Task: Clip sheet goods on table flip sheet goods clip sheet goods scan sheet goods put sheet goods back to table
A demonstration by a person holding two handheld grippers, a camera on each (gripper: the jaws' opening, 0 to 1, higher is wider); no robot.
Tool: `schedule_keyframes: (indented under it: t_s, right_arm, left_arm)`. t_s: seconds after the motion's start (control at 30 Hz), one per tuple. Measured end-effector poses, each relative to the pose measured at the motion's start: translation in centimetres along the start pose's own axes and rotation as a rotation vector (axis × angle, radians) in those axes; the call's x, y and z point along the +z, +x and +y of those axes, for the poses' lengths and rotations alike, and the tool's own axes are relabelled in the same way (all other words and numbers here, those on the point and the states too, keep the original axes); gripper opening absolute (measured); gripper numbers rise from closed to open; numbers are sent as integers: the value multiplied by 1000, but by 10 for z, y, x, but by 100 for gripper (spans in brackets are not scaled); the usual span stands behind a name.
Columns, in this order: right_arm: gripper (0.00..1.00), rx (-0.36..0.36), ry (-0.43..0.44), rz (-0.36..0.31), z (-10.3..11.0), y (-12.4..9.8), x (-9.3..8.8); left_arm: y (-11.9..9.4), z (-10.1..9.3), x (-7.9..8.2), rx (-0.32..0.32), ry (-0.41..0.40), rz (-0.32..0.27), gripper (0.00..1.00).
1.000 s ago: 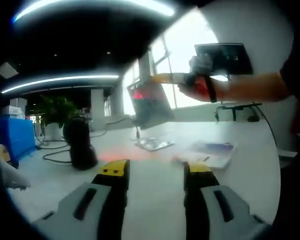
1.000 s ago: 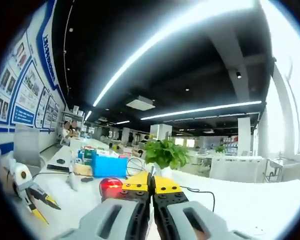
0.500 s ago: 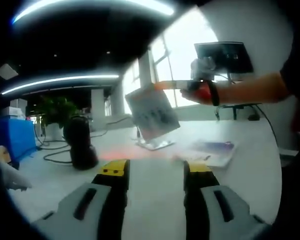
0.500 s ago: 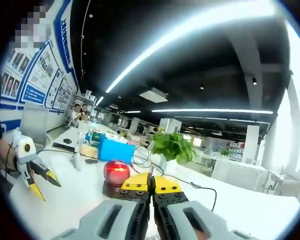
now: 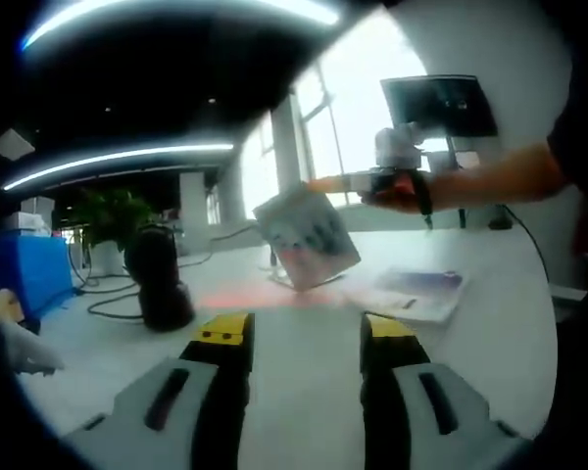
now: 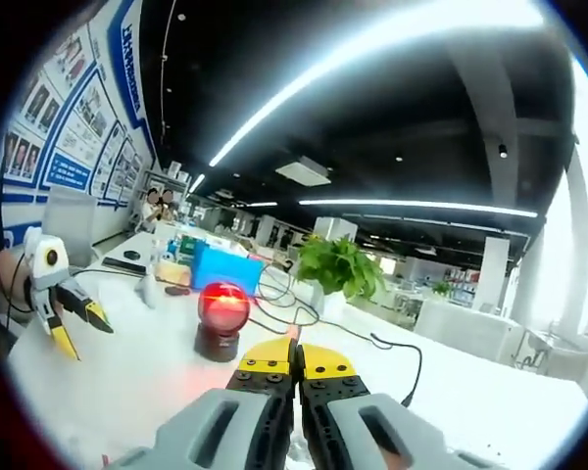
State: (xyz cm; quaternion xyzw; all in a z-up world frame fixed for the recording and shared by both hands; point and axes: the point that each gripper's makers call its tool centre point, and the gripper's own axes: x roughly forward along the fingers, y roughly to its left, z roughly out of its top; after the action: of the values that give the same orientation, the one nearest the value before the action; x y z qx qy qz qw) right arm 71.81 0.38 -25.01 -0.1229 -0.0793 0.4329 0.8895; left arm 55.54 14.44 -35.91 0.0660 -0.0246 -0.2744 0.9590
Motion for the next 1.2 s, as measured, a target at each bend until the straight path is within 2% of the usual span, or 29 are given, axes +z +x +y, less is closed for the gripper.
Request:
schedule_keyframes:
  t_s: [0.5, 0.77, 1.2]
  right_arm:
    - [0, -66, 19, 22, -51, -2, -26]
    - [0, -64, -14, 56, -66, 3, -36]
    - [0, -84, 1, 96, -93, 13, -67]
  left_arm:
    - [1, 1, 0, 5, 0, 3, 35]
    - [2, 3, 0, 16, 1, 7, 35]
    - [2, 8, -2, 41, -12, 16, 35]
